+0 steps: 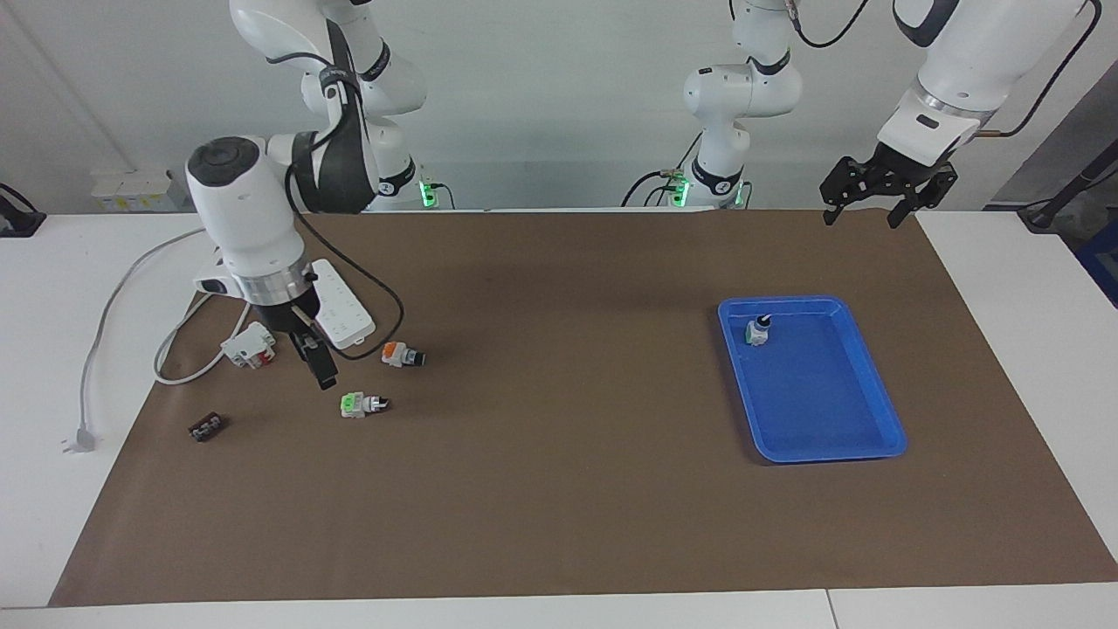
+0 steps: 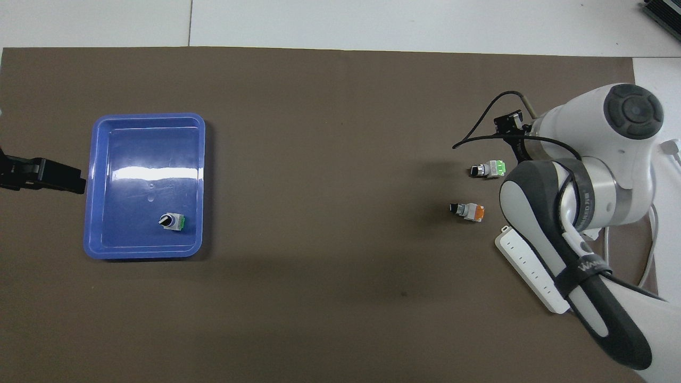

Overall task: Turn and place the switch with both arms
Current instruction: 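Reach the right gripper down and grasp the orange-topped switch, then lift the switch with the right gripper while the left gripper reaches over, then bring the left gripper to the switch held by the right gripper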

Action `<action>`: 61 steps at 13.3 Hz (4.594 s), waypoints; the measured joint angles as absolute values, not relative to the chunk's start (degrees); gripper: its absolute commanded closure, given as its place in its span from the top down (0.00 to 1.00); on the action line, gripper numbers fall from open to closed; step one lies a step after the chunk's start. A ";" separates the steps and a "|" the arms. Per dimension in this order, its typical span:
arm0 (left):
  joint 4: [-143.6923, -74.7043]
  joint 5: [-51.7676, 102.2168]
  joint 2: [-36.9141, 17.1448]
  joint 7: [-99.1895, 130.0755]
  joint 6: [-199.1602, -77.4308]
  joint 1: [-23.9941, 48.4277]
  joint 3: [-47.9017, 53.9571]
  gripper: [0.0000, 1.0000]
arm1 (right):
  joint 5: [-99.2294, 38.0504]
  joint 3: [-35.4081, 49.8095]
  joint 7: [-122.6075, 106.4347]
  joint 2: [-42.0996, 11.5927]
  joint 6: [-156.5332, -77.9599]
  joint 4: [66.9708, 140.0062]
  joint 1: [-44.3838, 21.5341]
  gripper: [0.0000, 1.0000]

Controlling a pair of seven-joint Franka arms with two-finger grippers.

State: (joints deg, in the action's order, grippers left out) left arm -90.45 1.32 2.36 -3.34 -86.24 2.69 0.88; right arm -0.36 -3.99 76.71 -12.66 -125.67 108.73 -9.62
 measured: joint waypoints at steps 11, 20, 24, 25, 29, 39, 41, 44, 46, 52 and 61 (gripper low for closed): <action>-90.45 1.32 2.36 -3.34 -86.24 2.69 0.88 1.00 | -25.18 -4.30 79.81 -9.17 -132.07 125.07 -7.66 1.00; -90.45 1.32 2.36 -3.34 -86.24 2.69 0.88 1.00 | -25.91 -4.29 79.43 -8.11 -137.24 130.47 -7.85 0.73; -90.45 1.32 2.36 -3.34 -86.24 2.69 0.88 1.00 | -25.91 -4.28 77.80 -8.25 -137.50 131.36 -7.86 0.00; -90.45 1.32 2.36 -3.34 -86.24 2.69 0.88 1.00 | -25.91 -4.30 77.09 -8.26 -137.81 131.53 -7.82 0.00; -90.45 1.32 2.36 -3.34 -86.24 2.69 0.88 1.00 | -25.91 -4.34 73.37 -8.26 -137.70 130.88 -7.75 0.00; -90.47 1.32 2.42 -3.34 -85.83 2.75 1.10 1.00 | -42.21 -3.53 76.97 -7.66 -121.90 107.31 -15.91 0.00; -91.13 1.32 2.62 -3.33 -85.82 2.75 1.15 1.00 | -47.05 -3.52 78.95 -7.66 -121.83 105.95 -18.12 0.00; -94.61 1.46 3.90 -3.33 -87.46 2.87 1.65 0.99 | -49.60 -2.44 85.28 -7.66 -121.93 102.72 -21.72 0.00; -96.57 4.24 4.69 -3.31 -89.01 3.05 1.96 0.99 | -49.89 -1.14 90.08 -7.64 -123.21 100.10 -23.99 0.00; -98.38 24.67 5.47 14.01 -94.88 3.71 2.01 0.98 | -50.04 -0.24 98.63 -8.03 -129.92 98.38 -30.70 0.00; -103.56 43.70 5.41 35.79 -107.45 10.50 2.21 0.74 | -50.04 -0.25 98.63 -8.52 -129.92 98.38 -31.65 0.00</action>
State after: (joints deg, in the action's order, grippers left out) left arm -103.56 43.70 5.41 35.79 -107.45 10.50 2.21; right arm -50.04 -0.25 98.63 -8.52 -129.92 98.38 -31.65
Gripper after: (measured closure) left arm 0.110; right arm 0.595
